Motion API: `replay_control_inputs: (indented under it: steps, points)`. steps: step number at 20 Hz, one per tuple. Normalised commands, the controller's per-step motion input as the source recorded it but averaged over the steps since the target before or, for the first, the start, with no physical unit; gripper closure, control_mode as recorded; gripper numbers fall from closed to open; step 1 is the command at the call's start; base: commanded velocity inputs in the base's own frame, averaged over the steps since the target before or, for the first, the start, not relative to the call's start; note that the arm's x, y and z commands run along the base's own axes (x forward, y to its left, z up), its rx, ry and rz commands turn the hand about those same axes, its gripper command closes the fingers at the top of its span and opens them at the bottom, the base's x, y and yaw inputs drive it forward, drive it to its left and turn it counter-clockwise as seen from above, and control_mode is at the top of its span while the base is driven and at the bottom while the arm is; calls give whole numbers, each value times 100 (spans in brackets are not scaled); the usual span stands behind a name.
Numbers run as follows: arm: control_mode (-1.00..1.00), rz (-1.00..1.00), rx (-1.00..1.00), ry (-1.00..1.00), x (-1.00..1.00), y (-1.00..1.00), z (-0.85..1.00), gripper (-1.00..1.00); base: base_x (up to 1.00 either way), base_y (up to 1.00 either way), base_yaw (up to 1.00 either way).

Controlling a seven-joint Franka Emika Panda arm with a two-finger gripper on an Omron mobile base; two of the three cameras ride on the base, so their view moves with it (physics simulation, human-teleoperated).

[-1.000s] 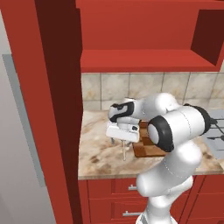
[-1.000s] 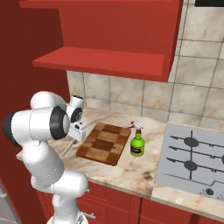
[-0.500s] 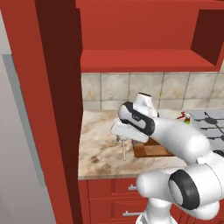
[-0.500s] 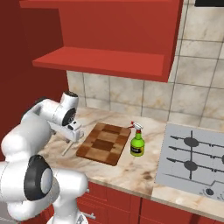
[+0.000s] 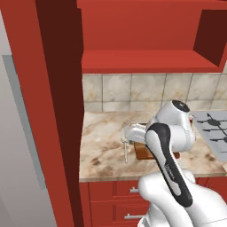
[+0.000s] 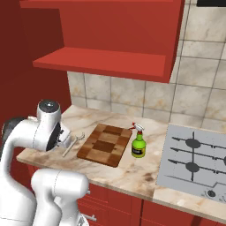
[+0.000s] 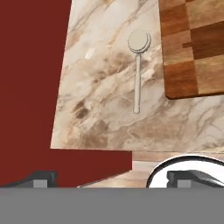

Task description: Grab the spray bottle from the cabinet, then place it next to the cutting board for sanitizing. Then grab the dish brush from the countertop next to the sink and place it next to the cutting board.

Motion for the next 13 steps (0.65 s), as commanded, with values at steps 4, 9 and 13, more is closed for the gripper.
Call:
replay_control_inputs:
  steps: [4, 9, 13]
  points:
    - [-100, 0, 1, -47, -93, -13, 100, -100, 0, 0, 0]
    - [-100, -3, 9, -36, -68, -11, 100, -100, 0, 0, 0]
    - [-100, -3, 14, -22, -66, -27, 100, -100, 0, 0, 0]
